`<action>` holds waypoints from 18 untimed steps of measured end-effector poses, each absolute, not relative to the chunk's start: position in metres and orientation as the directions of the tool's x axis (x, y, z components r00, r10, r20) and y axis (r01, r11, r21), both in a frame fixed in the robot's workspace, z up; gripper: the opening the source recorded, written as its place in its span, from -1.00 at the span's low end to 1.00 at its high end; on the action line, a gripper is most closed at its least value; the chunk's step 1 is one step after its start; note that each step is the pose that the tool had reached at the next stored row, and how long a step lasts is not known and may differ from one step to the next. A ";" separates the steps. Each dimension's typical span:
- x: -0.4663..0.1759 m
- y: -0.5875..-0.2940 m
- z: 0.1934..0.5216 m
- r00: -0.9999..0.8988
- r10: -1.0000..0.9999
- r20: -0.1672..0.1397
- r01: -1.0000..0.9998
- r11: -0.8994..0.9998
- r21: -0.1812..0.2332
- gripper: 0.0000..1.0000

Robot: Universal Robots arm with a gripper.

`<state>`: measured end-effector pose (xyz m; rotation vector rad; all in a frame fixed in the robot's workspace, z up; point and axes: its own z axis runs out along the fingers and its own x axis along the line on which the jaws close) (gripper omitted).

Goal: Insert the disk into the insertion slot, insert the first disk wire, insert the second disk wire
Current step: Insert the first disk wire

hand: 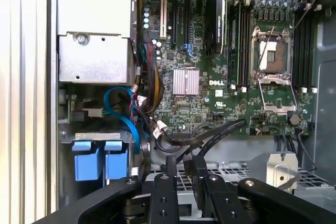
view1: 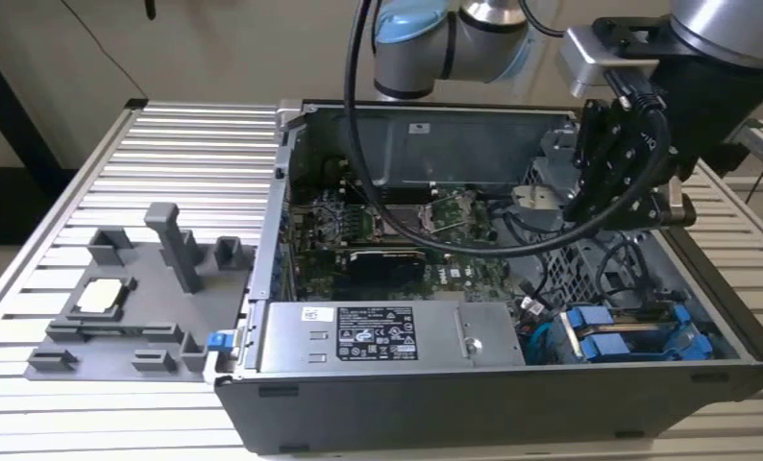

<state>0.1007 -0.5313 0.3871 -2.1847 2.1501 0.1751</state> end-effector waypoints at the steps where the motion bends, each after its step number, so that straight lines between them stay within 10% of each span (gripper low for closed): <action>1: 0.101 -0.531 0.386 0.014 -0.991 -0.132 -0.999 -0.018 0.029 -0.47; 18: 0.093 -0.538 0.378 0.021 -0.976 -0.215 -1.000 -0.023 0.006 -0.47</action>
